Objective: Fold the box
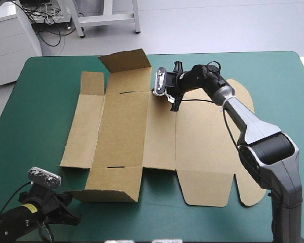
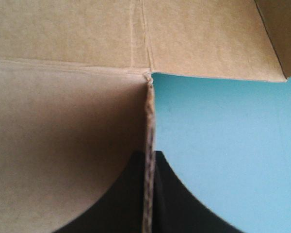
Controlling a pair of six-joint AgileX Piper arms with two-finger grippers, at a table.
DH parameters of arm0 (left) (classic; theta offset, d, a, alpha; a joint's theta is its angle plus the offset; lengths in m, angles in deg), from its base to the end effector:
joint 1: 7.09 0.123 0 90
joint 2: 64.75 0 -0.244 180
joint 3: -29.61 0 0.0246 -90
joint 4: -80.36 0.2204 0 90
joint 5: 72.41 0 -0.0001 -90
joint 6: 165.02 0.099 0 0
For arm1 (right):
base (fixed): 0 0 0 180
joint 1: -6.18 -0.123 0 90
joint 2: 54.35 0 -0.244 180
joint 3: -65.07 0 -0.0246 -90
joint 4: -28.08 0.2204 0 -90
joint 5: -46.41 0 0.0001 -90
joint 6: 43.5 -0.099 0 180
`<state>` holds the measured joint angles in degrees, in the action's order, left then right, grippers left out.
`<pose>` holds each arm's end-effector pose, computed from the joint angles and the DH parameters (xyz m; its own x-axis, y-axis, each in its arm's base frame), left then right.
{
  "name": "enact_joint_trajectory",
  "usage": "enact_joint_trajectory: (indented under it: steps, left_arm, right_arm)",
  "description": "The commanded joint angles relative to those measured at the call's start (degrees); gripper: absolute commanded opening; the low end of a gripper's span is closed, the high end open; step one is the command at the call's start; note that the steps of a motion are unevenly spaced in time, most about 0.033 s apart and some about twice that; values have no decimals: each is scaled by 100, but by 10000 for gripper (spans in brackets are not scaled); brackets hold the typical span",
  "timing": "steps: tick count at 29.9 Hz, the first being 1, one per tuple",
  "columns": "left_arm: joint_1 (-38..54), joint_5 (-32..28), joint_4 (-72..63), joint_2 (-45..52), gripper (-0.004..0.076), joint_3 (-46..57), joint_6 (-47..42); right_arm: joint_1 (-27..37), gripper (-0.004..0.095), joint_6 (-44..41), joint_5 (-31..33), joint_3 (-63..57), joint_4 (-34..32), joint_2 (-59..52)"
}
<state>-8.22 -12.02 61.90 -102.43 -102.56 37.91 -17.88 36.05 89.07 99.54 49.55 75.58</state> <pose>0.0792 -0.0288 0.2363 -0.7502 0.2403 -0.6160 0.3646 0.9275 -0.0822 0.3961 0.2038 0.2445 0.1994 -0.8597 -0.4702 -0.8352 0.1018 -0.5405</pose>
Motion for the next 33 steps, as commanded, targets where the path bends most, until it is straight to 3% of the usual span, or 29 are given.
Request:
enact_joint_trajectory:
  steps: [1,3,5,10,13,18,24,28,33]
  left_arm:
    - [-26,-219,-145,-33,-32,-147,-57]
    - [-26,-219,-145,-33,-32,-147,-57]
    - [-26,-219,-145,-33,-32,-147,-57]
    - [-26,-219,-145,-33,-32,-147,-57]
    - [-26,-219,-145,-33,-32,-147,-57]
    - [-26,-219,-145,-33,-32,-147,-57]
    - [-26,-219,-145,-33,-32,-147,-57]
    - [-26,-219,-145,-33,-32,-147,-57]
    - [-26,-219,-145,-33,-32,-147,-57]
  right_arm:
    - [3,-8,69,-309,196,117,-291]
    - [3,42,69,-248,196,109,-269]
    - [3,155,69,-248,196,109,-269]
    - [3,632,69,-248,196,109,-269]
    - [3,724,-59,-260,196,109,-290]
    - [3,701,-633,-213,196,-122,-456]
    - [3,592,-2030,134,196,-1110,-1003]
    - [3,456,-2983,762,196,-1750,-1456]
    - [3,182,-4016,1884,196,-2435,-1865]
